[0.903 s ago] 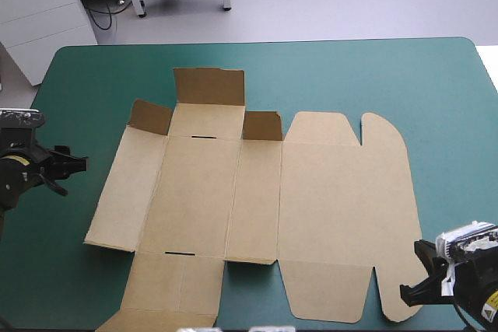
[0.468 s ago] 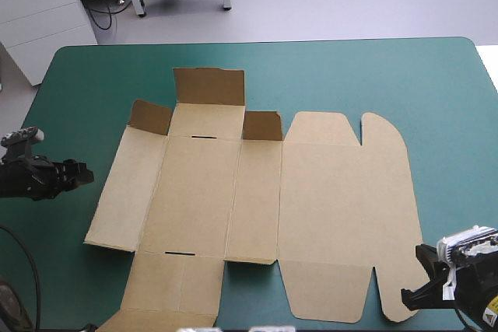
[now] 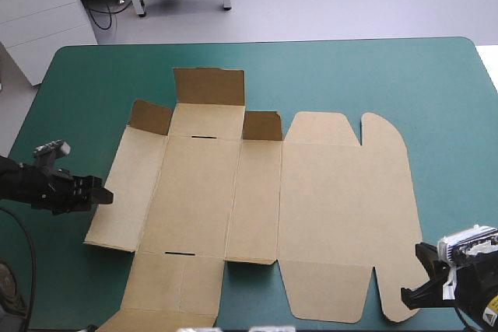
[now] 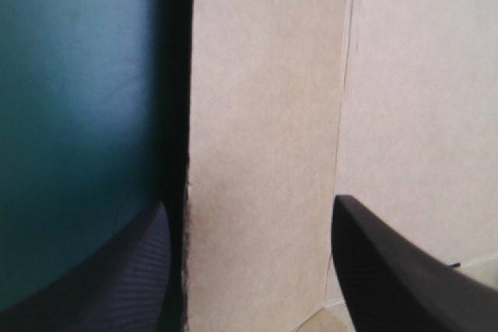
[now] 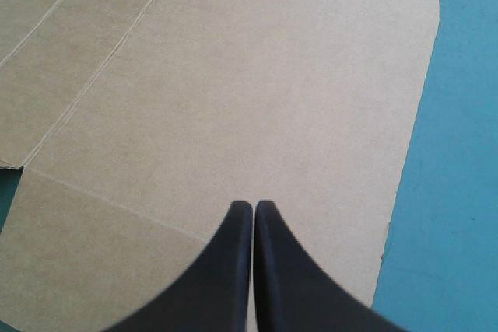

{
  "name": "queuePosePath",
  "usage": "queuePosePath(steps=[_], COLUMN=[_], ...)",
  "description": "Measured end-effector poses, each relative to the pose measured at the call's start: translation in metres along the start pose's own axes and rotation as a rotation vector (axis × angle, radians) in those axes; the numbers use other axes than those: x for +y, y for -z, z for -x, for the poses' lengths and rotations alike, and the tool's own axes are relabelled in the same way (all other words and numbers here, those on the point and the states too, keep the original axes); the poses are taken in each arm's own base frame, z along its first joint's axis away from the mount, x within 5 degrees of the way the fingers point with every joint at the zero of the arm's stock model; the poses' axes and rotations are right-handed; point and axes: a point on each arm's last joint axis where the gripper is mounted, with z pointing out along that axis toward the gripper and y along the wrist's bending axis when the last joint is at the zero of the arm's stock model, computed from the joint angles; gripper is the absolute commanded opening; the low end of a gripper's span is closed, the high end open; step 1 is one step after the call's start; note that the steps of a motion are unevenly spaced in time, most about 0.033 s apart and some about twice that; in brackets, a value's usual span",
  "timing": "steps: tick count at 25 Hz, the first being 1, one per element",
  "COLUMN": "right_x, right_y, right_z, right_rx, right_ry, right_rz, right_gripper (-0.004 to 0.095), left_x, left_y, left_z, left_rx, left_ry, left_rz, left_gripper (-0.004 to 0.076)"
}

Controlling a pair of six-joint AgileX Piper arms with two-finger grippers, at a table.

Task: Fold the box

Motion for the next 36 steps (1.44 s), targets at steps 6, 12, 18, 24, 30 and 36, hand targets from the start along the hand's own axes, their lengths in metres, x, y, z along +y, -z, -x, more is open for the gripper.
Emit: queuePosePath(steps=[6, 12, 18, 24, 30, 36], right_x=[0.000, 0.000, 0.000, 0.000, 0.000, 0.000], right_y=[0.000, 0.000, 0.000, 0.000, 0.000, 0.000], right_z=[0.000, -0.001, -0.001, -0.001, -0.002, -0.002], right_rx=[0.003, 0.011, 0.011, 0.011, 0.020, 0.024], right_ry=[0.000, -0.002, -0.002, -0.002, -0.003, -0.003], right_rz=[0.000, 0.002, 0.003, 0.003, 0.003, 0.003], right_gripper=[-0.0008, -0.0008, -0.0008, -0.0008, -0.0008, -0.0008], left_x=[-0.001, -0.010, -0.040, -0.047, -0.041, -0.043], left_y=[-0.016, -0.024, -0.040, -0.044, -0.044, -0.036], left_z=[-0.001, 0.002, 0.005, 0.005, 0.002, 0.007], left_rx=[0.095, 0.099, 0.143, 0.166, 0.202, 0.210], left_ry=[-0.020, -0.018, -0.061, -0.064, -0.021, -0.015], left_rz=[0.016, -0.025, -0.067, -0.065, 0.003, 0.074], left_gripper=[0.0436, 0.0436, 0.0434, 0.0361, -0.0030, -0.0032])
